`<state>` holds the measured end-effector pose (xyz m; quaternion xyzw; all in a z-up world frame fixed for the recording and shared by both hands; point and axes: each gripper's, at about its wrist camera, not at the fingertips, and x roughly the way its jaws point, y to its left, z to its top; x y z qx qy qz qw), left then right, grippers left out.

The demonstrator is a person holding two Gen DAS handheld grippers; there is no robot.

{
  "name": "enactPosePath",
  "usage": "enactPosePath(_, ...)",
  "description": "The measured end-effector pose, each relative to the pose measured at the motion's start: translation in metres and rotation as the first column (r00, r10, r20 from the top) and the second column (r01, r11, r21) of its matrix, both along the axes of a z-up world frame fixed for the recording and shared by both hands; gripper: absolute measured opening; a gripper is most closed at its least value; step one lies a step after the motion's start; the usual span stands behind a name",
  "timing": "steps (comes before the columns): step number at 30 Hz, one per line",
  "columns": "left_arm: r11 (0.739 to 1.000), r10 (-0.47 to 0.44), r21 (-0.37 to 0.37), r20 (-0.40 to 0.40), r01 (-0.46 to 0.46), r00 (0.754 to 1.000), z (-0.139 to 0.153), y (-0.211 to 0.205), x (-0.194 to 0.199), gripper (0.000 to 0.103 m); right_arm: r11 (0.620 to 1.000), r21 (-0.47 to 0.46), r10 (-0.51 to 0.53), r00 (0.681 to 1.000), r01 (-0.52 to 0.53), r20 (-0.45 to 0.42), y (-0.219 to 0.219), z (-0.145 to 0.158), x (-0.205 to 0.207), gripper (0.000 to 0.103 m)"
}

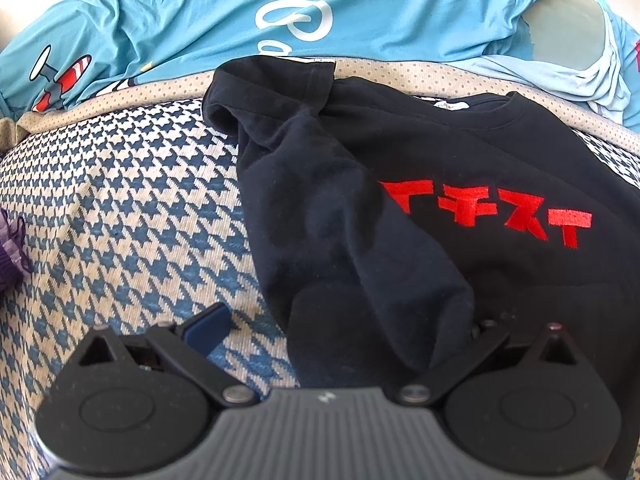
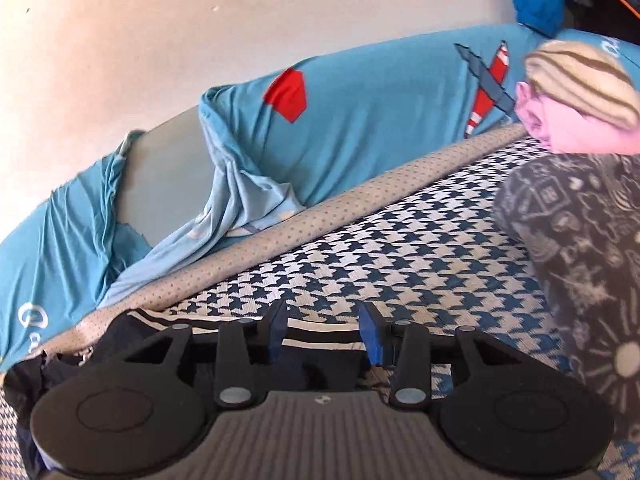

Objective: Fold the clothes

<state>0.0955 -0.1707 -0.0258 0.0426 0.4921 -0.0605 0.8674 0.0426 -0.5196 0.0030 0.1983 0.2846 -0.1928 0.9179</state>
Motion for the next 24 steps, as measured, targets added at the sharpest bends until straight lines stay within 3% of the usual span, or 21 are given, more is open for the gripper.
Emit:
enactPosePath(4,1.000,0.001,-0.006,0.000,-0.001,1.000,-0.001,0.001,0.001,0.103,0.999,-0.011,0.049,0.999,-0.049,-0.020,0.002,-0.014,0.018,0.045)
enactPosePath(9,1.000,-0.003,-0.006,0.005,0.003,1.000,-0.002,0.000,0.001,0.103,0.998,-0.010,0.067,0.996,-0.068,-0.063,0.005,-0.033,0.034,0.062)
enactPosePath(12,1.000,-0.004,-0.007,0.005,0.004,1.000,-0.002,0.000,0.002,0.103,0.993,-0.050,0.103,0.991,-0.107,-0.082,0.013,-0.038,0.040,0.074)
enactPosePath(14,1.000,-0.004,-0.008,0.005,0.004,1.000,-0.002,0.000,0.001,0.103,0.986,-0.090,0.132,0.986,-0.141,-0.103,0.020,-0.039,0.044,0.075)
enactPosePath(19,1.000,-0.001,-0.005,0.014,0.002,1.000,-0.002,-0.001,0.000,0.103,0.954,-0.212,0.178,0.971,-0.210,-0.158,0.040,-0.041,0.050,0.050)
enactPosePath(24,1.000,-0.001,-0.004,0.018,0.001,1.000,-0.002,-0.001,-0.001,0.103,0.943,-0.241,0.194,0.968,-0.229,-0.159,0.044,-0.041,0.051,0.023)
